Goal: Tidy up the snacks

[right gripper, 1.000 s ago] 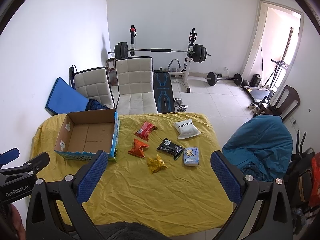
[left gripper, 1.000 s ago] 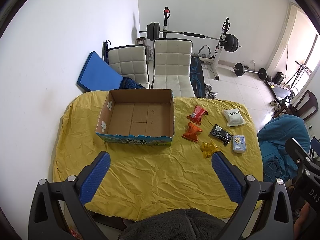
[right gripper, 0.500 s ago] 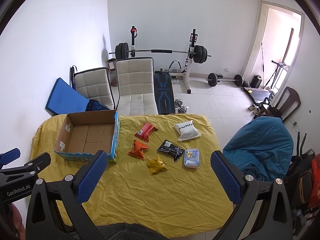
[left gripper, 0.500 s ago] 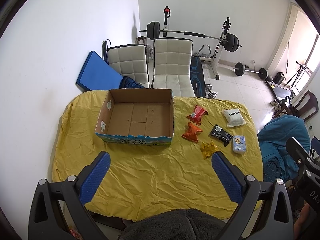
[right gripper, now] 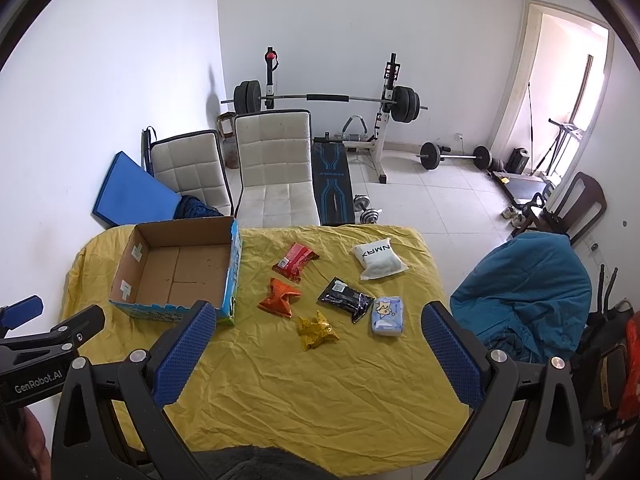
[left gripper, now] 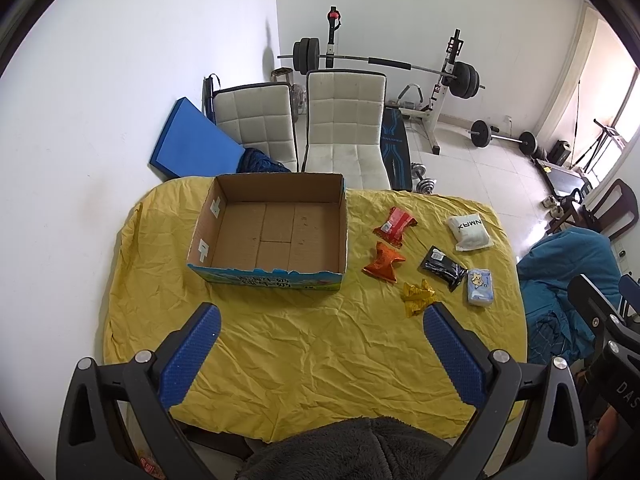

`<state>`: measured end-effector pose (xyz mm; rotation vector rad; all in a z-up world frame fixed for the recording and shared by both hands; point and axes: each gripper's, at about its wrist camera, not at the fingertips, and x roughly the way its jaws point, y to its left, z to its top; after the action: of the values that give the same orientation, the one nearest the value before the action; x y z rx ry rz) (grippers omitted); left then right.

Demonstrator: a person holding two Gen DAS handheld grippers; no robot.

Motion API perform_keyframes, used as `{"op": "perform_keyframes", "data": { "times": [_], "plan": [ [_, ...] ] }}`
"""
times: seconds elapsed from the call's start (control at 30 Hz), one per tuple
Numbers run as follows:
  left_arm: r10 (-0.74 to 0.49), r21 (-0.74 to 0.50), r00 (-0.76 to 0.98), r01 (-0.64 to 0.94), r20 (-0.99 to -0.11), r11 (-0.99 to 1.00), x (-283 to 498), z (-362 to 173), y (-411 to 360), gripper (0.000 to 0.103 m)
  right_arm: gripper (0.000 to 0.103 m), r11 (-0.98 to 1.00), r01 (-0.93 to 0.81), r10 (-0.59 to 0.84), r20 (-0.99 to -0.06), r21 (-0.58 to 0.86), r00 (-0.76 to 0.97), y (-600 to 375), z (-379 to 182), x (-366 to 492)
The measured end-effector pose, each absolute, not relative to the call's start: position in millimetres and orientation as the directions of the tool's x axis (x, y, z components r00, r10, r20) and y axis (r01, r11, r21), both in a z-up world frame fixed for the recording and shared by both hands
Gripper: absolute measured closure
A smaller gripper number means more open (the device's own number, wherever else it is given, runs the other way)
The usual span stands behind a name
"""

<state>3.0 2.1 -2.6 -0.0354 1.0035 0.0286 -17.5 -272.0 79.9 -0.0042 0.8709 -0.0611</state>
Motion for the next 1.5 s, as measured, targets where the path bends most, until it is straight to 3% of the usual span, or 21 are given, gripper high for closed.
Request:
{"op": "perform_keyframes", "data": {
  "times": [0.37, 0.53, 0.7, 0.83, 1.0, 1.17, 1.33, 1.4, 1.5],
  "plan": [
    [-0.023, -0.021, 0.468, 0.010, -0.884, 1.000, 61.3, -44.8, -39.3, 0.000, 0.000, 0.992, 0.128, -0.080, -0.812, -0.006, 0.578, -307.9, 47.7, 9.8],
    [-0.041, -0.017, 0.376, 0.067, -0.926, 0.998, 111.6, -98.4, -79.2, 0.000, 0.000, 0.981, 0.191, -0.111, -0.853, -0.013, 0.511, -358.3, 10.8, 41.3],
    [-0.072, -0.036, 0.241, 0.147, -0.968, 0.988, 158.9, -169.4, -123.2, 0.000, 0.000, 0.975, 0.219, -0.130, -0.912, -0.045, 0.388, -421.3, -59.4, 90.5],
    [-0.060, -0.044, 0.079, 0.188, -0.995, 0.981, 189.3, -238.4, -157.4, 0.000, 0.000, 0.979, 0.200, -0.077, -0.969, -0.029, 0.236, -466.7, -146.1, 138.3],
    [-0.125, -0.137, -0.137, 0.080, -0.983, 0.987, 220.3, -331.9, -177.9, 0.000, 0.000, 0.979, 0.204, -0.002, -0.997, 0.014, 0.082, -499.7, -249.1, 182.9],
    [-0.135, -0.142, -0.246, 0.011, -0.960, 0.990, 227.7, -387.5, -188.2, 0.002, 0.000, 0.965, 0.249, 0.093, -0.995, 0.084, -0.026, -502.9, -326.0, 209.7],
    [-0.185, -0.181, -0.282, -0.040, -0.941, 0.983, 226.4, -413.5, -192.4, 0.020, 0.001, 0.956, 0.277, 0.134, -0.986, 0.100, -0.104, -500.7, -366.5, 219.4],
    [-0.213, -0.208, -0.272, -0.050, -0.938, 0.977, 226.5, -416.6, -196.1, 0.034, 0.007, 0.953, 0.282, 0.146, -0.982, 0.108, -0.117, -499.6, -374.8, 220.7],
    [-0.195, -0.195, -0.247, -0.026, -0.949, 0.980, 224.8, -416.3, -202.9, 0.037, 0.023, 0.956, 0.271, 0.151, -0.979, 0.111, -0.133, -496.7, -385.7, 221.9]
  ]
}}
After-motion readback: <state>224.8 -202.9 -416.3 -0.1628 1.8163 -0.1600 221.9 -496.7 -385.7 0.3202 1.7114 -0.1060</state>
